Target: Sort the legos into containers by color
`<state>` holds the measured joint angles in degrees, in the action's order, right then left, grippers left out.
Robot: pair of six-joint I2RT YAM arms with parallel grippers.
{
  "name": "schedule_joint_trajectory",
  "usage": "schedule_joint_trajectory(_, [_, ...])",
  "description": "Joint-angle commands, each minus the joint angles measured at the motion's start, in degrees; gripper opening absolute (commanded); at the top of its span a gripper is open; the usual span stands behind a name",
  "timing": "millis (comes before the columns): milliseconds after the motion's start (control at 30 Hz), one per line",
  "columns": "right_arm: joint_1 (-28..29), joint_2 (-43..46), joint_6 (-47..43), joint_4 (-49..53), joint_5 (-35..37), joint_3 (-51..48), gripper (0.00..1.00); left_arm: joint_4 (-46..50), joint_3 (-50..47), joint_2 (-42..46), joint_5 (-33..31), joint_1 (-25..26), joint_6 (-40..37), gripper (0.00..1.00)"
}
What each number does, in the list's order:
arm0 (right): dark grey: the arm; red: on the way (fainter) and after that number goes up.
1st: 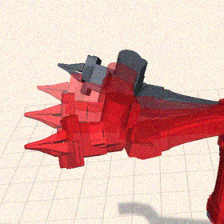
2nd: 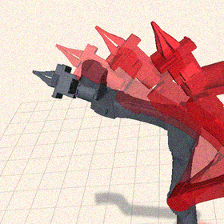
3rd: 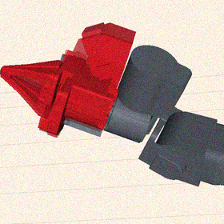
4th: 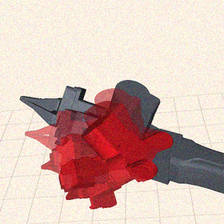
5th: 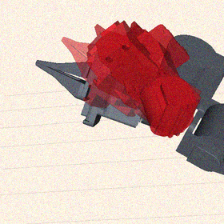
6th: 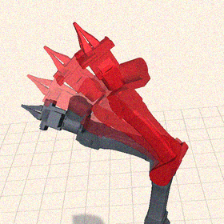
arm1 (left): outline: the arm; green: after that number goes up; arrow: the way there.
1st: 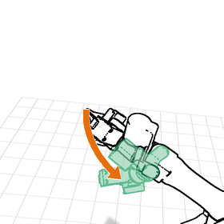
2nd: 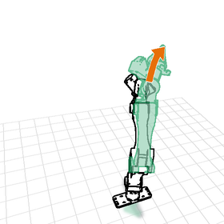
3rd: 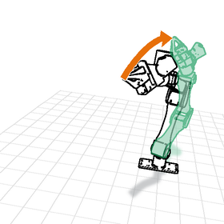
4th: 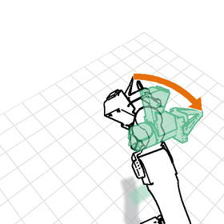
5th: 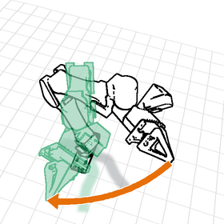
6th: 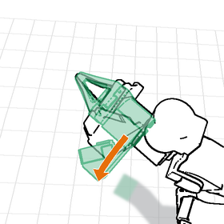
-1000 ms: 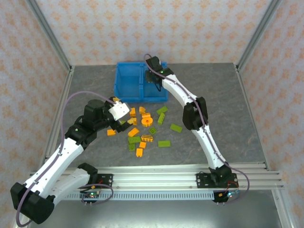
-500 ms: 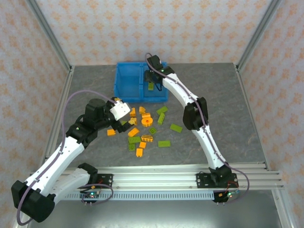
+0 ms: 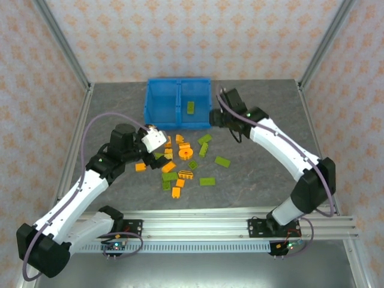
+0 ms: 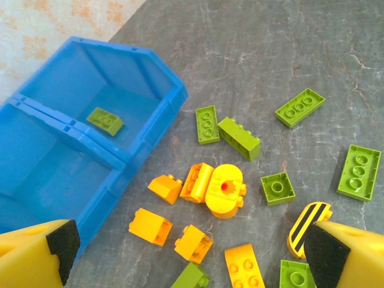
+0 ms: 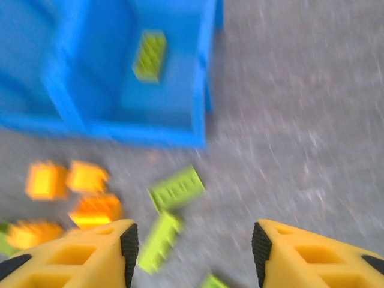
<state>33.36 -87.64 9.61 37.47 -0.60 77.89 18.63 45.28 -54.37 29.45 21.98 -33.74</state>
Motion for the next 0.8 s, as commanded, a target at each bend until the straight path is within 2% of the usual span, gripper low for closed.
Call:
schedule_joint_trajectory(0, [1.5, -1.5, -6.0, 6.8, 0.5, -7.2, 0.60, -0.4, 1.7, -0.5, 2.9, 0.0, 2.1, 1.00])
schedule_joint_trajectory(133, [2.7, -6.2, -10.8, 8.3, -6.9, -8.9, 0.67, -0.2, 1.3, -0.8, 2.3, 0.2, 1.6, 1.00])
schedule_joint_trajectory(233, [5.2, -9.8, -13.2, 8.0, -6.3, -10.6, 0.85, -0.1, 1.2, -0.9, 1.8, 0.3, 1.5, 1.00])
schedule_joint_trajectory(367, [5.2, -10.7, -14.1, 4.2, -7.1, -13.2, 0.94, -0.4, 1.2, -1.4, 2.0, 0.2, 1.8, 1.00])
schedule_joint_trajectory(500, [5.2, -15.3, -16.2, 5.6, -3.2, -11.8, 0.94, -0.4, 1.5, -2.2, 2.4, 0.3, 2.1, 1.00])
schedule_joint_trajectory(600, [4.8, -17.1, -17.1, 5.0, -3.5, -11.1, 0.91, -0.5, 1.5, -2.5, 2.3, 0.3, 2.0, 1.00])
schedule_joint_trajectory(767, [4.4, -18.7, -17.2, 5.4, -5.7, -11.4, 0.75, -0.4, 1.5, -2.6, 2.2, 0.3, 2.1, 1.00])
